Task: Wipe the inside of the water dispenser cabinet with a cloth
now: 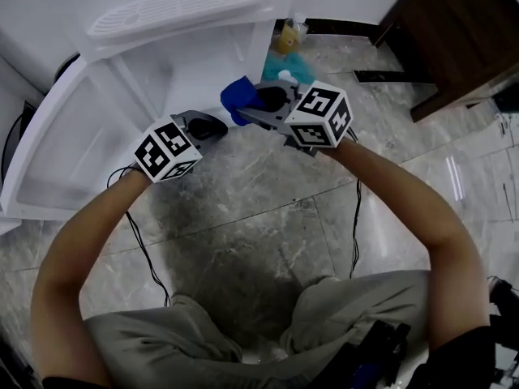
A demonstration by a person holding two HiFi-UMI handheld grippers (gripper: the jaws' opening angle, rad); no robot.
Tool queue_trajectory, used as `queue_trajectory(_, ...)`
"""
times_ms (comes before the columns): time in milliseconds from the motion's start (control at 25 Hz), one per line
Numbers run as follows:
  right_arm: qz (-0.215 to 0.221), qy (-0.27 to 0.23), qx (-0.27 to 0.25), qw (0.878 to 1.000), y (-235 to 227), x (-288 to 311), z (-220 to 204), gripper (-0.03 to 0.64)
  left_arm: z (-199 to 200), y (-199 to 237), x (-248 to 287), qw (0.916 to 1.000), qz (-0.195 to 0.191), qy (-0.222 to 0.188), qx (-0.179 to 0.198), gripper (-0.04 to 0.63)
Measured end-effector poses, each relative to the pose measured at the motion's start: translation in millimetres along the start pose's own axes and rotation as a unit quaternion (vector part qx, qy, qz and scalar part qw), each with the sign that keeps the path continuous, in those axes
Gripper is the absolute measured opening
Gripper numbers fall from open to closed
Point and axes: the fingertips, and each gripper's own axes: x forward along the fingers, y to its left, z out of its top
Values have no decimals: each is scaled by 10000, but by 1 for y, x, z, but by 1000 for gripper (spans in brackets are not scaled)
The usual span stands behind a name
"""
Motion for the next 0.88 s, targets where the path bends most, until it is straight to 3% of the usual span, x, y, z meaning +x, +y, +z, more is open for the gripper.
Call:
queue_trajectory(280, 173, 566, 103, 9982, 2, -38, -41, 88, 22, -10, 17, 9999, 7, -29, 117, 6)
queue_trajectory(880, 428, 1098, 48, 9930, 9, -44, -84, 89, 6, -15, 39, 9990, -157, 352, 242, 6)
